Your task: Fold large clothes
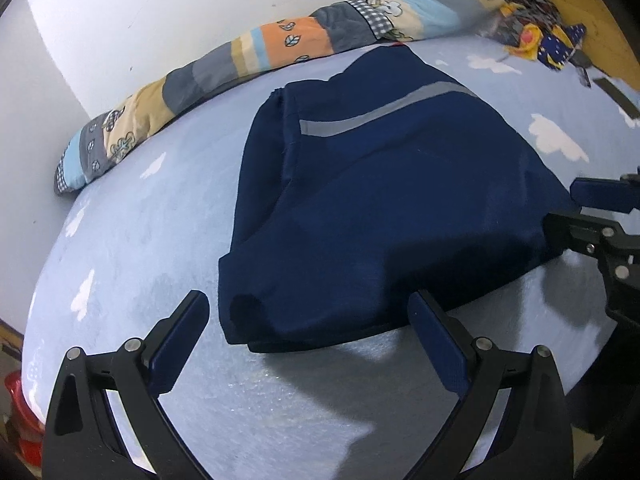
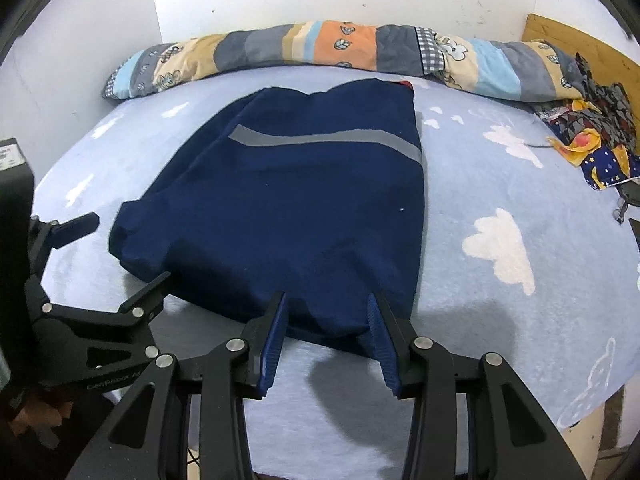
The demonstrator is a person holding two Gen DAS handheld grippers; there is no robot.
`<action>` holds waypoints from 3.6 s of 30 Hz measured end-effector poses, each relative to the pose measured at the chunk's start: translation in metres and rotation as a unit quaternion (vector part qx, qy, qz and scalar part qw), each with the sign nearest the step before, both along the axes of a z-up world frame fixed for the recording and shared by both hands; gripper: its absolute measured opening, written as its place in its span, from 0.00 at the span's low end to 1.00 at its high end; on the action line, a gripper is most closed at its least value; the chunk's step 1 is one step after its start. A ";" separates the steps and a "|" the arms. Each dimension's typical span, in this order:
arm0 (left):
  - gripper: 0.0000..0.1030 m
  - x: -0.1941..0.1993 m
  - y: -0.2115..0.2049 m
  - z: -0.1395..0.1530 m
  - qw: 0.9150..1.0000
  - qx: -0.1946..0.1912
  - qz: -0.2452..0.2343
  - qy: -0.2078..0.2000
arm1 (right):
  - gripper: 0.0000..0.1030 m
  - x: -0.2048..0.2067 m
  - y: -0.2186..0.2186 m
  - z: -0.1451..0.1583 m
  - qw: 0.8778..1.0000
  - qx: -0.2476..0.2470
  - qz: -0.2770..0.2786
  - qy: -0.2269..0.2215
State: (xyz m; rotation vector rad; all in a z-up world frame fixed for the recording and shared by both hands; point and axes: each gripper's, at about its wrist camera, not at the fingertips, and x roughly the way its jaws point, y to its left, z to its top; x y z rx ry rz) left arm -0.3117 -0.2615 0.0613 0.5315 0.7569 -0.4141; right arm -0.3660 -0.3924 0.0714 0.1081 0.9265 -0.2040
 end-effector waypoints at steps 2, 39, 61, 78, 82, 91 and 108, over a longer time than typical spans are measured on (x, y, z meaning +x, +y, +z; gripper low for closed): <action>0.97 0.000 -0.001 -0.001 1.000 0.003 -0.001 0.000 | 0.44 0.002 -0.001 -0.004 1.000 0.001 -0.001 0.008; 0.97 0.046 0.046 0.005 0.978 -0.134 0.107 0.116 | 0.49 0.001 -0.022 0.001 0.998 0.056 -0.034 -0.010; 1.00 -0.051 0.069 0.067 0.982 -0.173 0.067 -0.045 | 0.90 -0.090 0.025 0.064 0.986 -0.013 -0.006 -0.165; 1.00 -0.049 0.070 0.073 0.980 -0.171 0.079 -0.072 | 0.90 -0.084 0.039 0.060 0.987 -0.044 0.010 -0.152; 1.00 -0.050 0.071 0.074 0.979 -0.172 0.080 -0.076 | 0.90 -0.083 0.039 0.058 0.988 -0.044 0.010 -0.149; 1.00 -0.051 0.071 0.075 0.979 -0.168 0.082 -0.075 | 0.90 -0.083 0.038 0.058 0.988 -0.043 0.010 -0.148; 1.00 -0.035 0.083 0.096 0.981 -0.145 0.112 -0.071 | 0.90 -0.084 0.025 0.054 0.990 -0.028 -0.021 -0.138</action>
